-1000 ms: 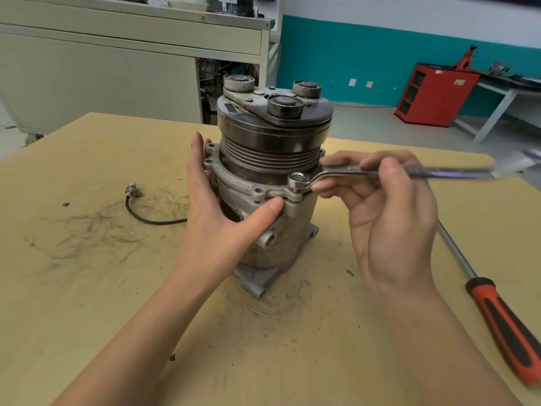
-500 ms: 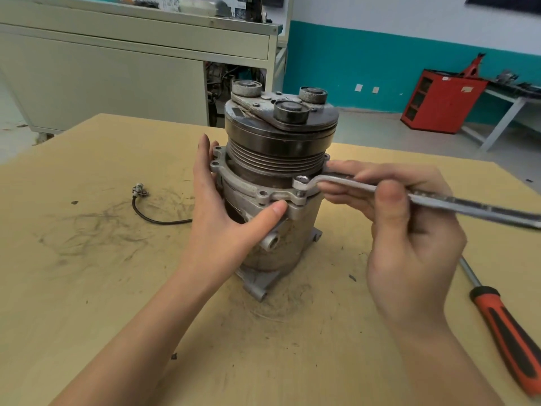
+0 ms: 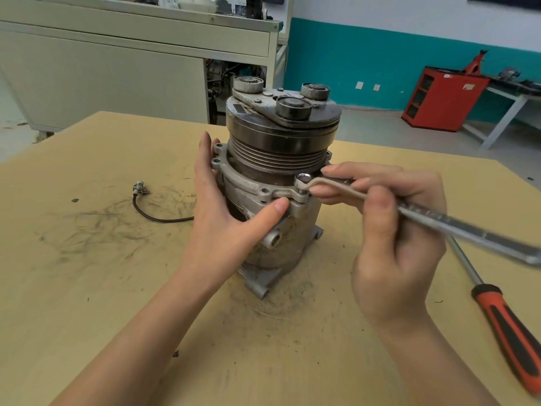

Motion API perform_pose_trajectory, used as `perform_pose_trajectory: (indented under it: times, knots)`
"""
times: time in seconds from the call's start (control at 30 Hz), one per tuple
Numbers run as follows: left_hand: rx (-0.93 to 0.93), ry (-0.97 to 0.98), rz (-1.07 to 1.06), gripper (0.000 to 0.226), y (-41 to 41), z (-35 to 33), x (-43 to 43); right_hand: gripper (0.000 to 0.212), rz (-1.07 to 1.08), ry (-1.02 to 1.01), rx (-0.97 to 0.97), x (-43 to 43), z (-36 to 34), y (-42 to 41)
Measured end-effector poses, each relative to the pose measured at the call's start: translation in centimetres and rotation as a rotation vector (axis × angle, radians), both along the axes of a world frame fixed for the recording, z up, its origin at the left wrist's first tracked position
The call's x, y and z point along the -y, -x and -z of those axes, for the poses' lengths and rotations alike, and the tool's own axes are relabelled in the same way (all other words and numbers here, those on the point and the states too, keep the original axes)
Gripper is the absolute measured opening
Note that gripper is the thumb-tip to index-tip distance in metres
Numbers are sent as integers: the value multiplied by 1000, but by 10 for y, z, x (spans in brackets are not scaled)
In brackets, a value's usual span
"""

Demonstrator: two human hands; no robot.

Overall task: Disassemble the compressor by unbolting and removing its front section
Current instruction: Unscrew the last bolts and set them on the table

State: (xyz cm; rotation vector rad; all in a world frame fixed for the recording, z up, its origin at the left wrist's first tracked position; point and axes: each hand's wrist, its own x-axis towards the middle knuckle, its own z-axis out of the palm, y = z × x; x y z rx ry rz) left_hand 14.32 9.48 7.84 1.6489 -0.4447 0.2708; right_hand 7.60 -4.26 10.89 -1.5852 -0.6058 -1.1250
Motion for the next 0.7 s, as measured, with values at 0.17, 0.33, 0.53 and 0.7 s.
perform_pose_trajectory:
  times: [0.17, 0.33, 0.53, 0.7]
  knots:
    - [-2, -10, -2, 119, 1, -1, 0, 26, -482, -516, -473, 26, -12, -18]
    - [-2, -5, 1, 119, 2, -1, 0, 31, -436, -602, -462, 30, -15, -19]
    - [-2, -18, -1, 118, 0, 0, 0, 15, 36, -191, -71, 14, -16, 4]
    - [9, -13, -5, 118, -1, 1, 0, 17, 91, -6, -22, 4, -7, 8]
